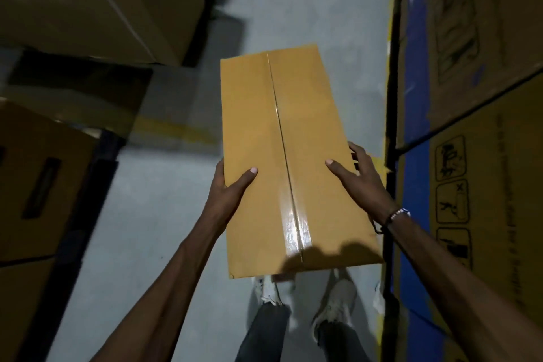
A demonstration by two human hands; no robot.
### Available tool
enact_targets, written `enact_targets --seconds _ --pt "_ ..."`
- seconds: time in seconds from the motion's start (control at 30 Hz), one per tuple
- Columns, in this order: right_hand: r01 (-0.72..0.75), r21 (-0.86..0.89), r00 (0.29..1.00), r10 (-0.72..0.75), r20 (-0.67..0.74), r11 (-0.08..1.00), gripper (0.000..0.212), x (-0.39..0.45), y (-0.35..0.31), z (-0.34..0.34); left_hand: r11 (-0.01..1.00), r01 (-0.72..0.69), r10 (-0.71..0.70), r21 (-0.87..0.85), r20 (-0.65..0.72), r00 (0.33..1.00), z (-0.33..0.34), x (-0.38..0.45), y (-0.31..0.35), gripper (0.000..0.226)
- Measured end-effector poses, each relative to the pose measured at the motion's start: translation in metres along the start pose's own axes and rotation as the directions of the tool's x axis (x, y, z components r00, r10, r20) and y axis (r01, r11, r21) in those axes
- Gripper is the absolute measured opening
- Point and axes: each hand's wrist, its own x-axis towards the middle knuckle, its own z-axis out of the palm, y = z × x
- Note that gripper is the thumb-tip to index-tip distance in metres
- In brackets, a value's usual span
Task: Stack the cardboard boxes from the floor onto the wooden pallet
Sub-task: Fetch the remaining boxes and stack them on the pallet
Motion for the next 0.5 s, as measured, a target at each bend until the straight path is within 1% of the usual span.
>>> enact_targets --seconds 0.07,0.13,0.2,0.27,0.37,0.5 --pt "0.023 0.023 1.0 -0.024 0.021 0.999 0.063 -0.022 -0.035 0.0 0.999 -0.039 0.039 0.0 -0.016 0.999 -0.019 -0.028 0.024 0.073" --pt "0.063 0.02 0.996 -0.064 0.061 0.998 0.067 -0.053 -0.078 0.005 0.997 -0.073 0.072 -0.02 -0.044 0.996 -0.047 -0.066 0.055 0.07" --pt "0.108 0.019 0.988 -0.11 0.106 0.994 0.071 -0.086 -0.12 0.008 0.993 -0.113 0.111 -0.019 -0.075 0.991 -0.076 -0.105 0.082 0.073" --pt "0.139 0.014 0.979 -0.14 0.148 0.99 0.07 -0.117 -0.159 0.013 0.988 -0.155 0.151 -0.026 -0.117 0.982 -0.104 -0.142 0.103 0.074" --pt "0.203 -0.011 0.958 -0.196 0.211 0.979 0.068 -0.155 -0.205 0.028 0.979 -0.199 0.186 -0.054 -0.182 0.966 -0.143 -0.193 0.124 0.073" --pt "0.289 0.014 0.903 -0.278 0.326 0.957 0.07 -0.193 -0.247 0.052 0.961 -0.256 0.216 -0.105 -0.294 0.931 -0.181 -0.26 0.131 0.08"
